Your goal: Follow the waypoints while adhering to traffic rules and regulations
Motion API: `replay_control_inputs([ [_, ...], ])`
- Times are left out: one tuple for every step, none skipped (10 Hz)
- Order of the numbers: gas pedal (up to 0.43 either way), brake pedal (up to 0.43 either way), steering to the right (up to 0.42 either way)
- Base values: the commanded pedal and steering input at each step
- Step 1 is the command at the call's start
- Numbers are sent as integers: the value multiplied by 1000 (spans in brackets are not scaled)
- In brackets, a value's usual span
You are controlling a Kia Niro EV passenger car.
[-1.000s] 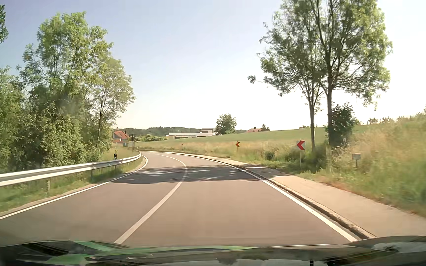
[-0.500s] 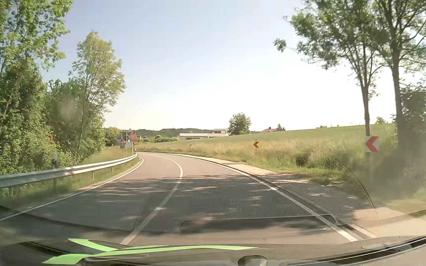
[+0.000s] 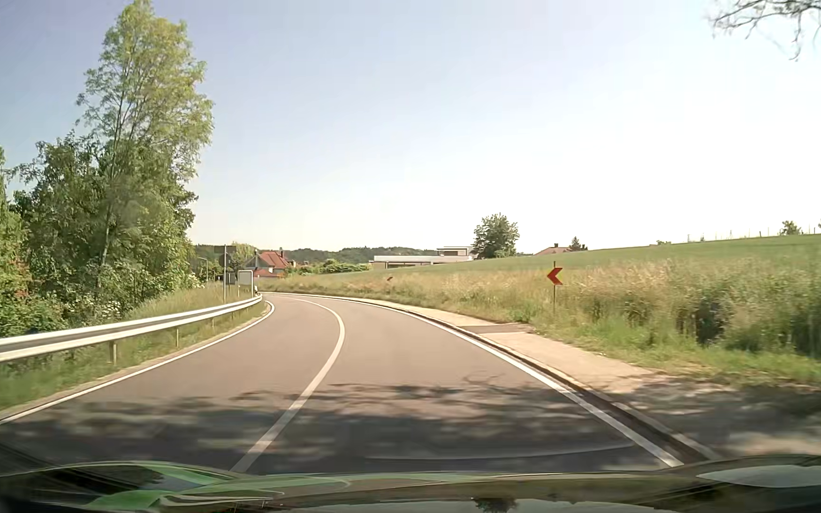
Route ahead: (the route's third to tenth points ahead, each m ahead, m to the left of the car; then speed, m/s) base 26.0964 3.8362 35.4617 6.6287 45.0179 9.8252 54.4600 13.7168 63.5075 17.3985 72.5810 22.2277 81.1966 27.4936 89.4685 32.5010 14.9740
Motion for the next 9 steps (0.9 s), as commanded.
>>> replay_control_inputs([
  [98,0,-43],
  [98,0,-46],
  [110,0,-48],
  [118,0,-48],
  [130,0,-48],
  [138,0,-48],
  [138,0,-48],
  [138,0,-48],
  [138,0,-48],
])
